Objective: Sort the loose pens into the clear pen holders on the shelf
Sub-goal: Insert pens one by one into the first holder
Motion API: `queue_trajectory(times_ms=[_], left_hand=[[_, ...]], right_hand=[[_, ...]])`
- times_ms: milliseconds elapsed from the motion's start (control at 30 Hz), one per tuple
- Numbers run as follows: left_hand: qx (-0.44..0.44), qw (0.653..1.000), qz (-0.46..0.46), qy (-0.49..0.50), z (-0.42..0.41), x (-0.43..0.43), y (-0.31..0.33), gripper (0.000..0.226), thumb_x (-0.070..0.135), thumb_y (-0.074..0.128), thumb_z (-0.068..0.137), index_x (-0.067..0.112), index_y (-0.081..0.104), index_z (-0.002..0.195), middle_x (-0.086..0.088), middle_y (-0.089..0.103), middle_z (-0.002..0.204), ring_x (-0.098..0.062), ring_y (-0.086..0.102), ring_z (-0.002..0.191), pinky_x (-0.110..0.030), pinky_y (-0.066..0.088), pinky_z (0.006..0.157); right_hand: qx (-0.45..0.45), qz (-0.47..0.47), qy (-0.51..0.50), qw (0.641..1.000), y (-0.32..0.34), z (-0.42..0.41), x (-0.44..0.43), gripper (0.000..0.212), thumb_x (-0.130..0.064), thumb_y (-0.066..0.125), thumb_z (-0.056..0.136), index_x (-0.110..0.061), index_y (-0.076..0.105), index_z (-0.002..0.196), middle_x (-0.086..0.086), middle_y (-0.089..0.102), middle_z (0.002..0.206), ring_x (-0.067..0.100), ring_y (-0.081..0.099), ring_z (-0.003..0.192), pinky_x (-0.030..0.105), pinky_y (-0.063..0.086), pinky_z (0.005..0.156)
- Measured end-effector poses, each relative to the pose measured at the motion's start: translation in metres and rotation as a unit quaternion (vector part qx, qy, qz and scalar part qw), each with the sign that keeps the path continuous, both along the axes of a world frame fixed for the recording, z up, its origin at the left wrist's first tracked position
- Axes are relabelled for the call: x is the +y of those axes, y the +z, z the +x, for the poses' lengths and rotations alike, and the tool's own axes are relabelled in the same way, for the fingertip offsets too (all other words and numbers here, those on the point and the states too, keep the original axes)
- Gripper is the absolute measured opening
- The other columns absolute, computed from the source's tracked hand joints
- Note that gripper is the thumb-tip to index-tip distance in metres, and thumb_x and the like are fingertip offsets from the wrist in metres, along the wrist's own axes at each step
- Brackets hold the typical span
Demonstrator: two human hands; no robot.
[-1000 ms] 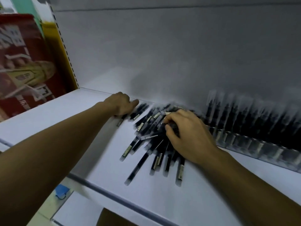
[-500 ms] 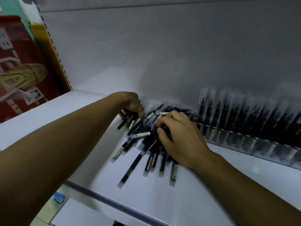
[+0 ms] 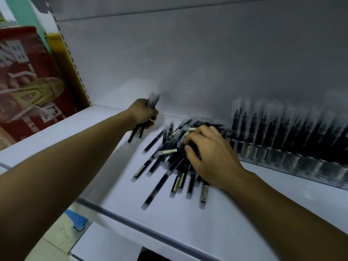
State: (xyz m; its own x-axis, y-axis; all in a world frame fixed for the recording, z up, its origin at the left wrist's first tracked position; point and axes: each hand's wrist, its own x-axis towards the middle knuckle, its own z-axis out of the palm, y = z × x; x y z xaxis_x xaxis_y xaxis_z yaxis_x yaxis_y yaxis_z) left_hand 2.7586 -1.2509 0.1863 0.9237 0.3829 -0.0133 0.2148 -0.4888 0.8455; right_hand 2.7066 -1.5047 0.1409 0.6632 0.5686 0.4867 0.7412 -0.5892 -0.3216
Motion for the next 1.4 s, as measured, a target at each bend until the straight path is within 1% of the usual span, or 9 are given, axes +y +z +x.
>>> queue_trajectory(times_ms=[233,333,500,667,800,967,1100,1267,1400], left_hand=[[-0.218,0.947,-0.229,-0.057,-0.028,-0.037,0.048,0.028,0.013,0.060,0.095,0.020,0.039,0.076,0.001,0.034,0.057,-0.016,0.031,0.049,-0.028,0.031,0.048],[-0.245,0.922,-0.276,-0.113,-0.039,-0.077,0.066,0.033,0.016,0.059,0.097,0.022,0.036,0.074,0.003,0.028,0.055,-0.016,0.027,0.048,-0.028,0.030,0.048],[-0.240,0.926,-0.233,-0.175,-0.057,-0.166,0.061,0.038,0.011,0.069,0.089,0.021,0.042,0.065,0.001,0.037,0.053,-0.018,0.037,0.047,-0.029,0.035,0.050],[-0.258,0.919,-0.137,-0.264,-0.073,-0.258,0.028,0.021,0.014,0.081,0.079,0.006,0.061,0.077,-0.003,0.067,0.067,-0.020,0.066,0.064,-0.036,0.054,0.061],[-0.277,0.915,-0.075,-0.283,-0.078,-0.303,0.009,0.018,0.014,0.077,0.079,0.023,0.066,0.090,0.009,0.073,0.080,-0.008,0.071,0.076,-0.032,0.057,0.062],[-0.285,0.917,-0.103,-0.260,-0.081,-0.322,-0.001,0.030,0.009,0.081,0.075,0.022,0.066,0.097,0.007,0.073,0.085,-0.009,0.071,0.082,-0.038,0.061,0.072],[-0.308,0.902,-0.144,-0.267,-0.082,-0.323,0.000,0.038,0.000,0.083,0.072,0.016,0.066,0.101,0.006,0.075,0.088,-0.010,0.073,0.085,-0.027,0.059,0.072],[-0.315,0.897,-0.188,-0.247,-0.086,-0.313,-0.002,0.034,0.029,0.085,0.061,0.021,0.057,0.079,0.009,0.064,0.063,-0.009,0.063,0.056,-0.021,0.052,0.053],[-0.295,0.914,-0.241,-0.142,-0.085,-0.307,-0.001,0.026,0.035,0.075,0.069,0.020,0.054,0.068,0.000,0.059,0.054,-0.020,0.058,0.048,-0.019,0.049,0.040]], right_hand=[[-0.011,0.024,-0.008,1.000,0.009,-0.007,-0.005,0.029,-0.021,0.056,0.099,-0.019,0.063,0.127,-0.003,0.057,0.122,0.015,0.045,0.115,0.033,0.046,0.094],[-0.026,0.084,-0.015,0.996,0.029,-0.012,-0.022,0.020,-0.019,0.057,0.098,-0.020,0.066,0.116,-0.010,0.056,0.105,0.010,0.051,0.100,0.028,0.046,0.084],[0.006,0.166,-0.019,0.986,0.058,-0.022,-0.087,0.011,-0.019,0.058,0.100,-0.019,0.068,0.096,-0.009,0.059,0.066,0.012,0.054,0.059,0.030,0.045,0.058],[-0.007,0.355,-0.057,0.933,0.064,-0.053,-0.157,0.008,-0.024,0.066,0.095,-0.019,0.067,0.089,0.001,0.061,0.068,0.019,0.050,0.055,0.028,0.043,0.052],[0.014,0.345,-0.102,0.933,0.071,-0.061,-0.191,0.016,-0.029,0.083,0.083,-0.024,0.070,0.090,-0.010,0.067,0.074,0.007,0.052,0.055,0.022,0.047,0.056],[0.072,0.339,-0.186,0.919,0.061,-0.061,-0.213,0.025,-0.038,0.088,0.073,-0.028,0.068,0.085,-0.009,0.072,0.078,0.006,0.053,0.052,0.034,0.053,0.056],[0.124,0.322,-0.112,0.932,0.063,-0.051,-0.215,0.010,-0.024,0.083,0.083,-0.021,0.074,0.087,-0.004,0.074,0.076,0.010,0.055,0.053,0.035,0.052,0.053],[0.154,0.439,-0.052,0.884,0.074,-0.032,-0.230,0.005,-0.003,0.072,0.090,-0.007,0.069,0.091,-0.008,0.066,0.067,0.003,0.059,0.057,0.016,0.048,0.055],[0.195,0.504,-0.036,0.841,0.083,-0.015,-0.261,0.006,-0.008,0.067,0.093,-0.010,0.061,0.094,0.008,0.073,0.090,0.016,0.056,0.059,0.024,0.038,0.050]])
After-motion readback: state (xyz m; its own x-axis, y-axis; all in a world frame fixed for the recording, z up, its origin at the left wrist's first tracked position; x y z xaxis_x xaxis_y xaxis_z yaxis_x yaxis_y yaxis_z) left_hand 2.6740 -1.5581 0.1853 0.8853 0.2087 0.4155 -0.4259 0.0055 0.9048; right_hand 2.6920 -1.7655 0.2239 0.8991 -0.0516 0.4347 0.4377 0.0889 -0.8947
